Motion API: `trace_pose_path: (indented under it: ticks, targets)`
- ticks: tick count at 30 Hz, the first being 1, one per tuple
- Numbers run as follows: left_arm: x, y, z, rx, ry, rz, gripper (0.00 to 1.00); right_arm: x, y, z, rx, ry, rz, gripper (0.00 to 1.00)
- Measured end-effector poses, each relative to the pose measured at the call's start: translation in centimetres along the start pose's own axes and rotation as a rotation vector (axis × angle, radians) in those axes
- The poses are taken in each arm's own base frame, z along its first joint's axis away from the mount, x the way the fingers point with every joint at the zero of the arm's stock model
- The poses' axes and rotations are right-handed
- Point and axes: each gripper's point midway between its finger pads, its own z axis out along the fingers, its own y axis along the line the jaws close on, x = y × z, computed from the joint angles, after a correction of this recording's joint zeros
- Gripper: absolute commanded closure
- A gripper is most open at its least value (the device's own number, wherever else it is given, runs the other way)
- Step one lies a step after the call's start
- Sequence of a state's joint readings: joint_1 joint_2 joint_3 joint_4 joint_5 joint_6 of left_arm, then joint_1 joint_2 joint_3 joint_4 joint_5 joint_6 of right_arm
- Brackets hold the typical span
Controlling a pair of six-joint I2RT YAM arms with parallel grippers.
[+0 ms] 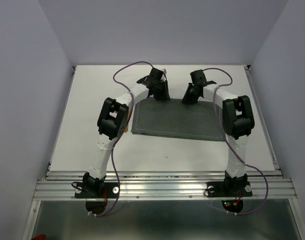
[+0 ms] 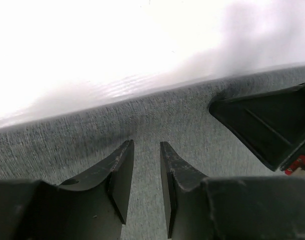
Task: Fold the napkin into a case and place the utensils inside
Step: Smooth out the rectangle-folded napkin at the center of the board.
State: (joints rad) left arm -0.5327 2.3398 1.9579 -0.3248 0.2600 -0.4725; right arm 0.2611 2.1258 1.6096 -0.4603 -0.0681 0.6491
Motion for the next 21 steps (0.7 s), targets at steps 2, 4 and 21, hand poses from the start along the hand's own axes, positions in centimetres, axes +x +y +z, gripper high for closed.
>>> trace_pose_path:
  ticks: [2, 4, 21]
  targets:
    - [-0.2, 0.4, 0.7, -0.012, -0.003, 0.000, 0.62, 0.3, -0.3, 1.0, 0.010, 0.013, 0.003, 0.71]
    - [0.1, 1.2, 1.3, -0.033, 0.005, 0.001, 0.62, -0.1, -0.2, 1.2, 0.009, 0.007, 0.006, 0.71]
    - [2.4, 4.6, -0.1, -0.089, 0.004, 0.041, 0.62, -0.3, -8.8, -2.0, 0.106, -0.040, 0.118, 0.70]
